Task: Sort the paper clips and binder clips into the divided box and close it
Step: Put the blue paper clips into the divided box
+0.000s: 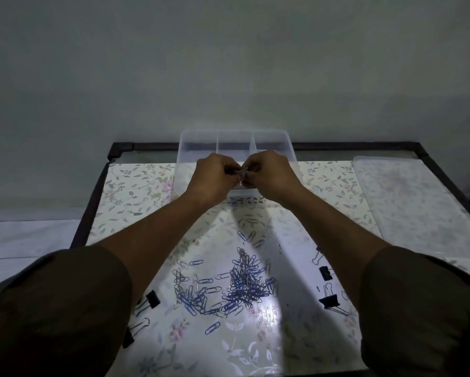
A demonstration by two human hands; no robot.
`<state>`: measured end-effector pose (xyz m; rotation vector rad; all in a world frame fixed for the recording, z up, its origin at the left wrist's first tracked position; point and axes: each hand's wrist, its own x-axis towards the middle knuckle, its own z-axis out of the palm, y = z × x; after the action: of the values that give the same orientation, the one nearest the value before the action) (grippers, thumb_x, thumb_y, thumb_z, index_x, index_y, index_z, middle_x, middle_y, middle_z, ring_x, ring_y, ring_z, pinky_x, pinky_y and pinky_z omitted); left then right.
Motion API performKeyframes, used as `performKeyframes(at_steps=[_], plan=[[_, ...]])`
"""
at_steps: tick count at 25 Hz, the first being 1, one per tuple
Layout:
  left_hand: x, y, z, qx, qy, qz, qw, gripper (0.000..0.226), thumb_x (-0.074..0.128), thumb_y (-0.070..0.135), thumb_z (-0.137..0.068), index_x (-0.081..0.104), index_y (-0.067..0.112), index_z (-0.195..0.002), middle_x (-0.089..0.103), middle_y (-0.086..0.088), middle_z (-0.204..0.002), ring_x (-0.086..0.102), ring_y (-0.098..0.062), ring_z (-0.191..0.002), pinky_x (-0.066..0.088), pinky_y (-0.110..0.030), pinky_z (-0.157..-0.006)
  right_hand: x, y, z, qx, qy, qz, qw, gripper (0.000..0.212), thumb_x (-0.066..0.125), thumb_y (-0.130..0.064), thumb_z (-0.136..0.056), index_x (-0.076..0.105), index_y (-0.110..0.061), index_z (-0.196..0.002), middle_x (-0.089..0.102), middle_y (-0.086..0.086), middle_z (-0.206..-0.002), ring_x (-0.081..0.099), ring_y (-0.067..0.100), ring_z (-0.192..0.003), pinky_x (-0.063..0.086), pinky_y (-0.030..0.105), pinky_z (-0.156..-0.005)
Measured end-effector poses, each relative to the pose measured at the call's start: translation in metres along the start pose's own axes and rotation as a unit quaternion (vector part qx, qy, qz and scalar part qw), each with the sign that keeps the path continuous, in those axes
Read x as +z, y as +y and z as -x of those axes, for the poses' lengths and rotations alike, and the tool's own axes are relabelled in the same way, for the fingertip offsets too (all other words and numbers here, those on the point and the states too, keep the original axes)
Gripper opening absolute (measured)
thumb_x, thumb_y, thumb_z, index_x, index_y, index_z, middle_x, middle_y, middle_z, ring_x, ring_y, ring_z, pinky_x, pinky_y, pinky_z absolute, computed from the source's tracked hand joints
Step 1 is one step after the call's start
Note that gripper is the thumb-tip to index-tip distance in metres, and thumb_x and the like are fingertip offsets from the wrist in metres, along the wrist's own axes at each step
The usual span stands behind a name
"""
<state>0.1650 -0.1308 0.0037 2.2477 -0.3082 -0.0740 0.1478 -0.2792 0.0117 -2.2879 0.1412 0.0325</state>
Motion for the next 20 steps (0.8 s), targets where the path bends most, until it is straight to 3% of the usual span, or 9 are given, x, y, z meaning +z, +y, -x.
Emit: performKeyframes(at_steps=[6,9,12,15,17,20], plan=[[-0.004,0.002,0.005,-0.011,-0.014,-0.021,1.0,0.035,0.071,0.007,-0.083,0.072,0.012,-0.118,0.075,-0.006,-0.112,0.07,-0.016,-0.1,0.053,-0.028,-0.093,0.001,0.002,0.006,-0.031,0.009,0.063,0.997,0.024,0.071,-0.008,-0.09,0.075,-0.009,-0.113,0.076,0.011,-0.11,0.072,0.021,-0.099,0.057,0.034,-0.094],[-0.014,0.007,0.02,-0.014,-0.014,-0.027,0.999,0.04,0.069,0.011,-0.085,0.067,0.013,-0.126,0.07,-0.004,-0.125,0.069,-0.014,-0.103,0.047,-0.021,-0.092,-0.007,-0.004,0.024,-0.033,0.036,0.063,0.997,0.024,0.07,-0.011,-0.091,0.074,-0.011,-0.115,0.075,0.007,-0.112,0.071,0.019,-0.1,0.055,0.031,-0.093],[-0.03,0.012,0.051,0.0,0.0,-0.042,0.999,0.032,0.069,0.017,-0.087,0.071,0.016,-0.119,0.074,-0.002,-0.116,0.07,-0.012,-0.091,0.05,-0.022,-0.087,-0.015,-0.007,0.061,-0.034,0.023,0.084,0.996,0.027,0.073,-0.02,-0.09,0.072,-0.016,-0.117,0.075,0.002,-0.109,0.071,0.016,-0.094,0.054,0.027,-0.087],[-0.038,0.007,0.1,-0.024,-0.12,-0.182,0.976,0.045,0.071,0.038,-0.086,0.061,0.018,-0.124,0.068,-0.008,-0.116,0.065,-0.019,-0.093,0.053,-0.033,-0.086,-0.014,0.003,0.11,0.016,-0.118,0.157,0.98,0.052,0.078,-0.035,-0.085,0.06,-0.02,-0.131,0.069,0.005,-0.122,0.067,0.019,-0.098,0.054,0.034,-0.09],[-0.035,0.0,0.135,-0.071,-0.241,-0.299,0.921,0.069,0.07,0.052,-0.081,0.043,0.018,-0.135,0.055,-0.012,-0.127,0.06,-0.028,-0.106,0.052,-0.04,-0.09,-0.007,0.013,0.136,0.052,-0.215,0.232,0.947,0.069,0.079,-0.045,-0.081,0.049,-0.022,-0.138,0.061,0.008,-0.13,0.063,0.024,-0.106,0.053,0.04,-0.093],[-0.024,-0.01,0.173,-0.113,-0.305,-0.34,0.882,0.087,0.071,0.054,-0.076,0.029,0.016,-0.142,0.043,-0.016,-0.135,0.058,-0.035,-0.112,0.052,-0.04,-0.086,0.009,0.022,0.159,0.035,-0.254,0.327,0.91,0.071,0.077,-0.049,-0.08,0.043,-0.021,-0.137,0.054,0.009,-0.127,0.059,0.03,-0.11,0.052,0.04,-0.088]])
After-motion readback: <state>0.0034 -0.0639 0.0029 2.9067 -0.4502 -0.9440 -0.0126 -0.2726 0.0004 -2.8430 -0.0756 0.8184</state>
